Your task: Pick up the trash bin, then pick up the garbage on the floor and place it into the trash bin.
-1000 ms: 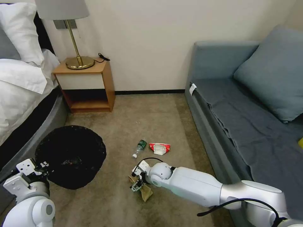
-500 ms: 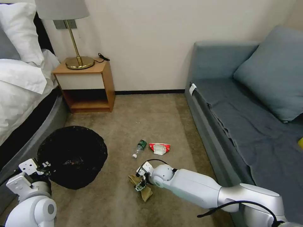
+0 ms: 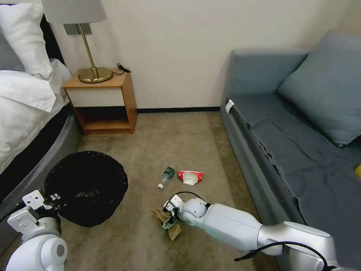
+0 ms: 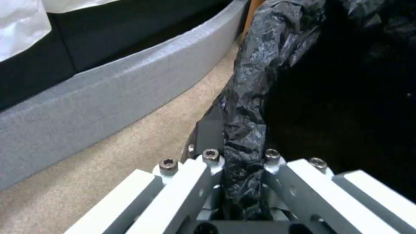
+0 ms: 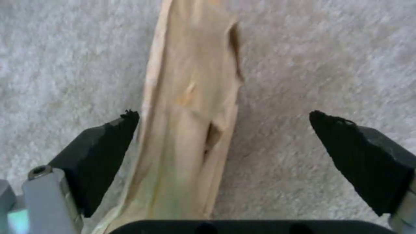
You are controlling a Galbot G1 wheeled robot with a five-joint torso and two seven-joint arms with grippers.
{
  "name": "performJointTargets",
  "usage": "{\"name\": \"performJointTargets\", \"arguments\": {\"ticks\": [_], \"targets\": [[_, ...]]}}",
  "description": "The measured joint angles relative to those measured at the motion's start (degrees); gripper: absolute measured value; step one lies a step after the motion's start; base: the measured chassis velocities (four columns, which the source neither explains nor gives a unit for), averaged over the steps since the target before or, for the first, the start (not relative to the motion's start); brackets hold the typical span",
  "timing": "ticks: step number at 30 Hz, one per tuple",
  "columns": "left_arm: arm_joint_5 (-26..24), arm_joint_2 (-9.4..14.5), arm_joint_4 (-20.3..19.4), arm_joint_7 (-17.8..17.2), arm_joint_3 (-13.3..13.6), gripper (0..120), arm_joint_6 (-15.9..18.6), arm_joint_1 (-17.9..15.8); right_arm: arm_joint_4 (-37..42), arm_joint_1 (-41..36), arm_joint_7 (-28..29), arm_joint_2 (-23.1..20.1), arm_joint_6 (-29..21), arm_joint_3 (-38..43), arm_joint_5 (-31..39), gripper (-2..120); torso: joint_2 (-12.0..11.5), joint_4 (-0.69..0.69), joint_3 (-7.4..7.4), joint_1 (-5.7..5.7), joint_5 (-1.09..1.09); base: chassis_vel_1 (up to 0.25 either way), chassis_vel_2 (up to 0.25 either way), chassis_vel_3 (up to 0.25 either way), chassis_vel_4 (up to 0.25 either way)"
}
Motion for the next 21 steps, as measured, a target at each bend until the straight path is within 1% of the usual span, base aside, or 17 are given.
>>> {"name": "performJointTargets", "arguments": {"ticks": [13, 18, 20, 21], "targets": [[0.7, -0.3, 0.5, 0.1, 0.6, 2, -0.3, -0.4, -6.4, 0.3, -2.1, 1.3, 2.4, 1.2, -4.5, 100, 0.0, 0.00, 0.00, 0.00, 0.01, 0.000, 0.000, 0.000, 0.000], [0.9, -0.3, 0.7, 0.2, 0.6, 2, -0.4, -0.4, -5.4, 0.2, -2.2, 0.7, 2.5, 1.6, -4.3, 100, 0.0, 0.00, 0.00, 0.00, 0.00, 0.000, 0.000, 0.000, 0.000], [0.9, -0.3, 0.9, 0.2, 0.7, 2, -0.4, -0.7, -2.3, 0.3, -1.6, -0.3, 1.8, 1.7, -3.0, 100, 0.0, 0.00, 0.00, 0.00, 0.00, 0.000, 0.000, 0.000, 0.000], [0.9, -0.3, 0.9, 0.2, 0.7, 2, -0.4, -0.7, -2.3, 0.3, -1.6, -0.3, 1.8, 1.7, -3.0, 100, 0.0, 0.00, 0.00, 0.00, 0.00, 0.000, 0.000, 0.000, 0.000]]}}
